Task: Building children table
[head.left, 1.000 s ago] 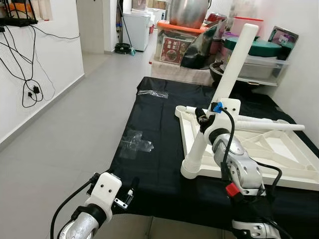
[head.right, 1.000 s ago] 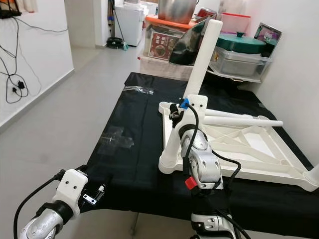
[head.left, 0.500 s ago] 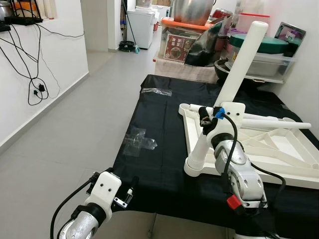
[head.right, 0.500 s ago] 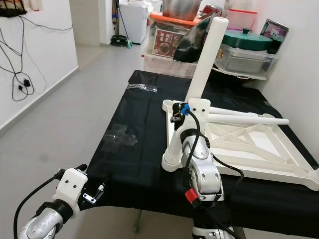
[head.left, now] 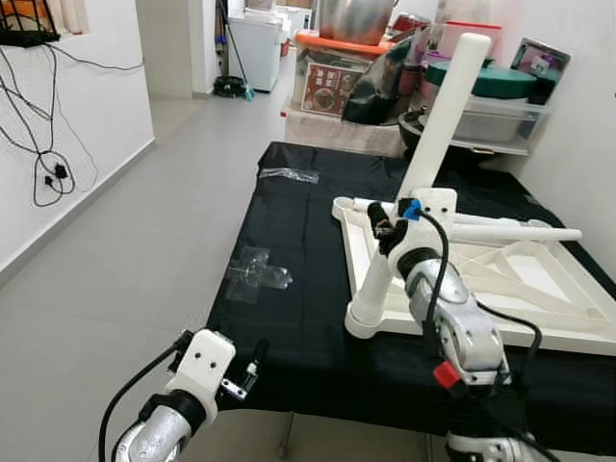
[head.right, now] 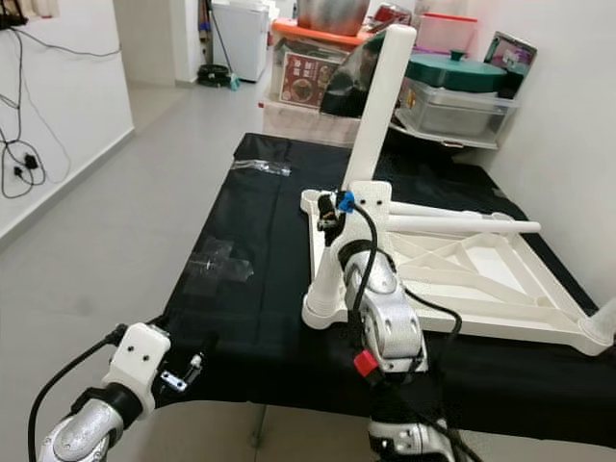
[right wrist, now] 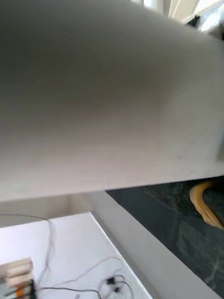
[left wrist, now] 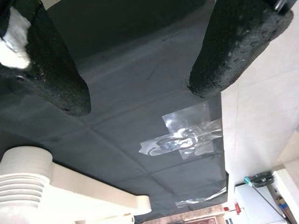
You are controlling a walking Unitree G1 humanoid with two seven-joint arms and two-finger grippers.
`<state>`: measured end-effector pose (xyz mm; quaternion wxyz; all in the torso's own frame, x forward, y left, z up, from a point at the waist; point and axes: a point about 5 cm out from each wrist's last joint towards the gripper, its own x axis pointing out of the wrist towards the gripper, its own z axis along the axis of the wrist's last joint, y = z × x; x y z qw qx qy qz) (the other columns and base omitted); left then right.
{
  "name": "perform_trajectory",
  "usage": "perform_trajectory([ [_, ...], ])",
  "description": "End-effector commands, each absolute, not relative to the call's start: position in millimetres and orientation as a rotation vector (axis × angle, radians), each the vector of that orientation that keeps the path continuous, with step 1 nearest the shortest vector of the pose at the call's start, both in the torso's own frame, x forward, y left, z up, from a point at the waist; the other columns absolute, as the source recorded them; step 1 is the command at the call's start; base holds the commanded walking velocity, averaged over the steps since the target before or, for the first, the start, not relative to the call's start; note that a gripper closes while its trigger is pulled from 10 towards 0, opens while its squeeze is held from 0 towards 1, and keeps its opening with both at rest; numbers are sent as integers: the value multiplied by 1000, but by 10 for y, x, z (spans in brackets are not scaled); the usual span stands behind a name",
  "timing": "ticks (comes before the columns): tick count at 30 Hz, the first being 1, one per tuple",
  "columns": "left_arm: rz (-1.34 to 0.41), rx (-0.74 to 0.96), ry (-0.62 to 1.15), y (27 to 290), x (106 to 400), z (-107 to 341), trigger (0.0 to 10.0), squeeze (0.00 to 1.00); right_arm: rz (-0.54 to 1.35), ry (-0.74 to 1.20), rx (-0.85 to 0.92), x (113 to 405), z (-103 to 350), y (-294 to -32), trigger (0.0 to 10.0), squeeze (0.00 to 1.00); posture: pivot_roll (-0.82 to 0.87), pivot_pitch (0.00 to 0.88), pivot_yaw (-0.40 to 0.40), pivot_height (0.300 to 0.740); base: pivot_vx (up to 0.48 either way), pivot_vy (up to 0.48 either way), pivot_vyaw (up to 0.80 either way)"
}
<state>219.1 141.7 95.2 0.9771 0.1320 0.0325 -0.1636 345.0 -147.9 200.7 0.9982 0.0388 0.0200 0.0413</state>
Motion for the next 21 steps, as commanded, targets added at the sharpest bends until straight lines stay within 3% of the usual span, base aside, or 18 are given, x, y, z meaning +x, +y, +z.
perform_trajectory([
  [1, -335, 270, 74, 1398, 2189, 919, 10000, 0, 39, 208, 79, 3440, 1654, -1605, 10000, 0, 66, 0, -121, 740, 0, 0, 0],
  [21, -335, 269, 76, 1395, 2182, 910, 10000, 0, 5, 173, 113, 3451, 1697, -1675, 10000, 0, 64, 0, -117, 740, 0, 0, 0],
])
